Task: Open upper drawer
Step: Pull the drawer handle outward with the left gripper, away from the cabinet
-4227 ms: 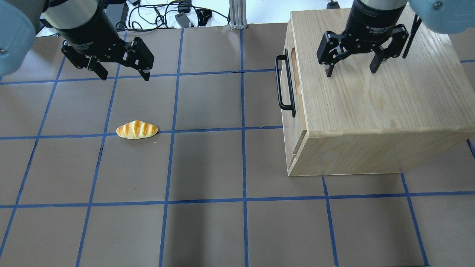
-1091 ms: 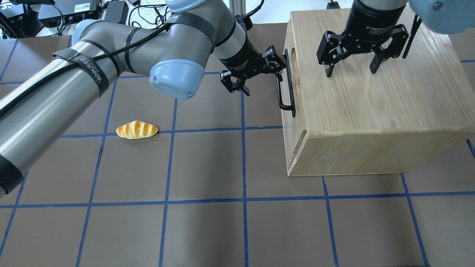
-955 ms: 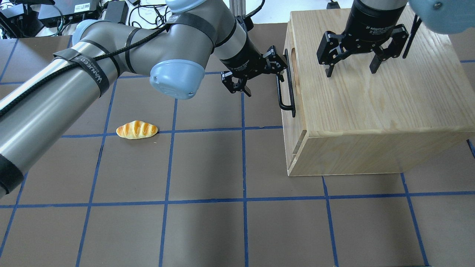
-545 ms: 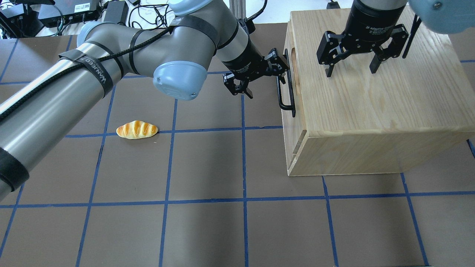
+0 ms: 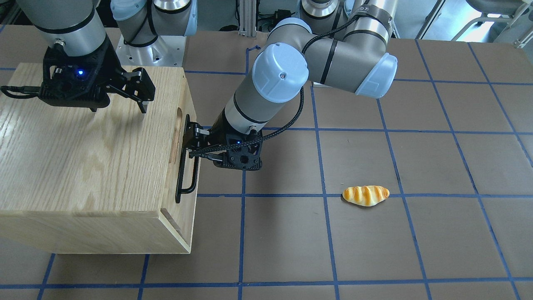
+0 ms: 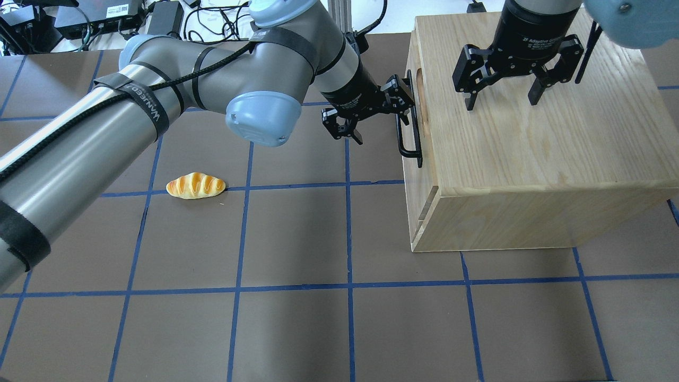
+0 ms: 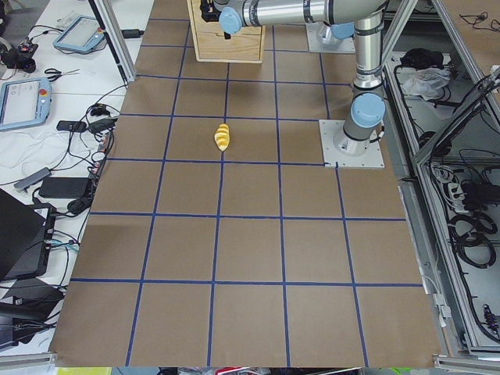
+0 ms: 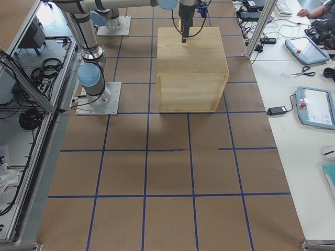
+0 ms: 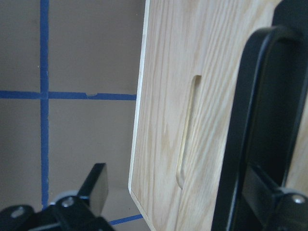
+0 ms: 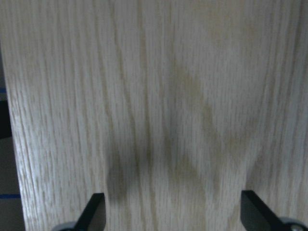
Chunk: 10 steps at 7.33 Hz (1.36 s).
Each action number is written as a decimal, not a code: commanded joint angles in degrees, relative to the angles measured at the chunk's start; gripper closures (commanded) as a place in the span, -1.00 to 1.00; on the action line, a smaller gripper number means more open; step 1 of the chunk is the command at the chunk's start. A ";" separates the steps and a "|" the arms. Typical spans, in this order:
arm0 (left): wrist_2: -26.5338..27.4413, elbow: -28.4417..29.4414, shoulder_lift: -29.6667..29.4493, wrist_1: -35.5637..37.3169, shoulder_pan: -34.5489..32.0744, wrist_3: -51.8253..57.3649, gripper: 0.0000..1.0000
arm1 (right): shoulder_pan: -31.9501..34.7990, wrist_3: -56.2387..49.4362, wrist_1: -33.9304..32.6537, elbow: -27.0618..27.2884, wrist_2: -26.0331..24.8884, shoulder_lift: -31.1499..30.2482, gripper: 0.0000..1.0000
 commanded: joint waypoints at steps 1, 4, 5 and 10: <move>4.09 -0.07 0.39 -0.32 -0.14 4.17 -1.00 | -0.07 0.02 0.00 -0.03 0.00 0.00 -1.00; 10.61 -1.90 1.79 -0.42 -1.11 9.37 -0.99 | -0.07 0.02 0.00 0.06 0.00 0.00 -1.00; 10.62 -2.18 2.50 -1.02 -1.11 9.55 -0.99 | 0.01 -0.06 0.00 -0.03 0.00 0.00 -1.00; 10.10 -2.79 4.70 -3.31 1.96 13.67 -1.00 | 0.01 -0.06 0.00 -0.03 0.00 0.00 -1.00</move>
